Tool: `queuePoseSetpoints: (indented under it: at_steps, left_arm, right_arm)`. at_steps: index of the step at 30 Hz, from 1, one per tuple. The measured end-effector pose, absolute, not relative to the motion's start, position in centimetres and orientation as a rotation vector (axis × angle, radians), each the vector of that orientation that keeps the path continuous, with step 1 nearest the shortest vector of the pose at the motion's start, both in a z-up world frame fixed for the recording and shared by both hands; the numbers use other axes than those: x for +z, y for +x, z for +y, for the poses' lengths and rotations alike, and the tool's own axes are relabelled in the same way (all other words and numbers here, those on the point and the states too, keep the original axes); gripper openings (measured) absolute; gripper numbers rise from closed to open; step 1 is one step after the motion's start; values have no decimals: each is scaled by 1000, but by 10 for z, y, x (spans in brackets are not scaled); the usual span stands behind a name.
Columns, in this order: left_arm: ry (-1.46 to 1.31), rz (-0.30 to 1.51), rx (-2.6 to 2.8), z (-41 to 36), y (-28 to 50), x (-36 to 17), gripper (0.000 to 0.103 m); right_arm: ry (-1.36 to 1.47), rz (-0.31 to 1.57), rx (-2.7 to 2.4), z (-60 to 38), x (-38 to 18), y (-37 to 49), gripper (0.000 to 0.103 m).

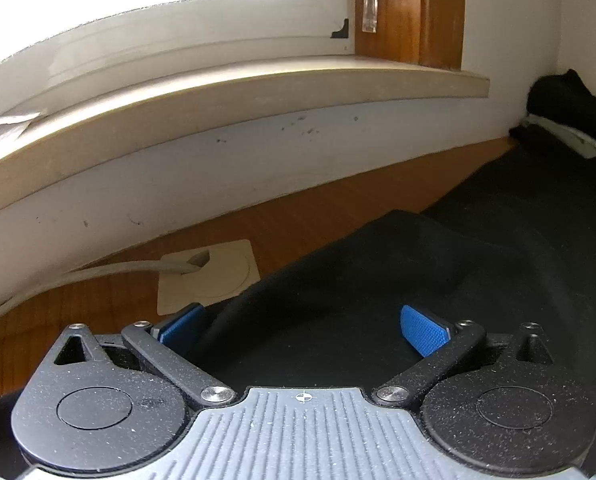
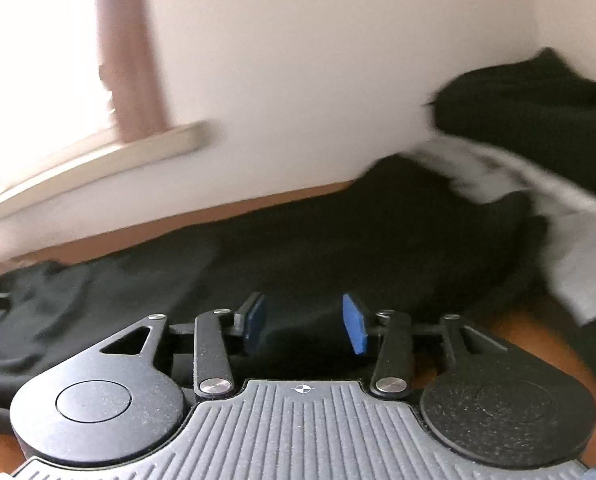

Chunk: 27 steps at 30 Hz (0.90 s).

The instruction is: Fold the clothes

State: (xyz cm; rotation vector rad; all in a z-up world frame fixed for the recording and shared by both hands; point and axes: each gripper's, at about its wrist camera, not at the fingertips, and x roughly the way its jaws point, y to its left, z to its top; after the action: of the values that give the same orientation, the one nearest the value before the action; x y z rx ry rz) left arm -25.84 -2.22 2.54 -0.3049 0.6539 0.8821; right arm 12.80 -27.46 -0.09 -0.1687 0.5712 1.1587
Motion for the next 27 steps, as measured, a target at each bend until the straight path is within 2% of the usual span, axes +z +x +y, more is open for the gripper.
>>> queuePoseSetpoints:
  at_steps: [2, 7, 9, 10, 11, 13, 16, 18, 19, 20, 21, 27]
  left_arm:
    - [-316, 644, 877, -22, -260, 26, 103]
    - [-259, 557, 910, -43, -274, 39, 102]
    - [-248, 547, 909, -59, -279, 48, 97]
    - [-245, 537, 904, -70, -283, 53, 91]
    - [-240, 525, 898, -81, -287, 59, 78]
    - [-234, 527, 914, -103, -291, 66, 60]
    - [-213, 518, 904, -138, -293, 74, 50]
    - [-188, 530, 879, -156, -288, 77, 52]
    - [-169, 538, 871, -164, -285, 79, 59]
    - [-142, 553, 866, -171, -279, 80, 72]
    - [-115, 567, 850, -176, -272, 81, 77]
    - [17, 695, 672, -201, -222, 79, 78]
  right_arm:
    - [-195, 576, 1195, -266, -3, 110, 51]
    - [-290, 499, 1243, -261, -7, 73, 52]
    - [-272, 491, 1256, -262, -4, 70, 55]
    - [-258, 515, 1279, -259, -4, 71, 57]
    - [-259, 529, 1308, -256, -6, 71, 59]
    - [-315, 532, 1346, -246, -8, 66, 60]
    - [-352, 518, 1365, -240, -8, 59, 60]
    - [-360, 480, 1374, -243, -6, 53, 60]
    - [-364, 464, 1379, -245, -5, 51, 60]
    - [-366, 454, 1381, -245, -5, 50, 61]
    - [-362, 451, 1377, -245, -5, 50, 61]
    - [-211, 525, 1334, -254, -8, 72, 61]
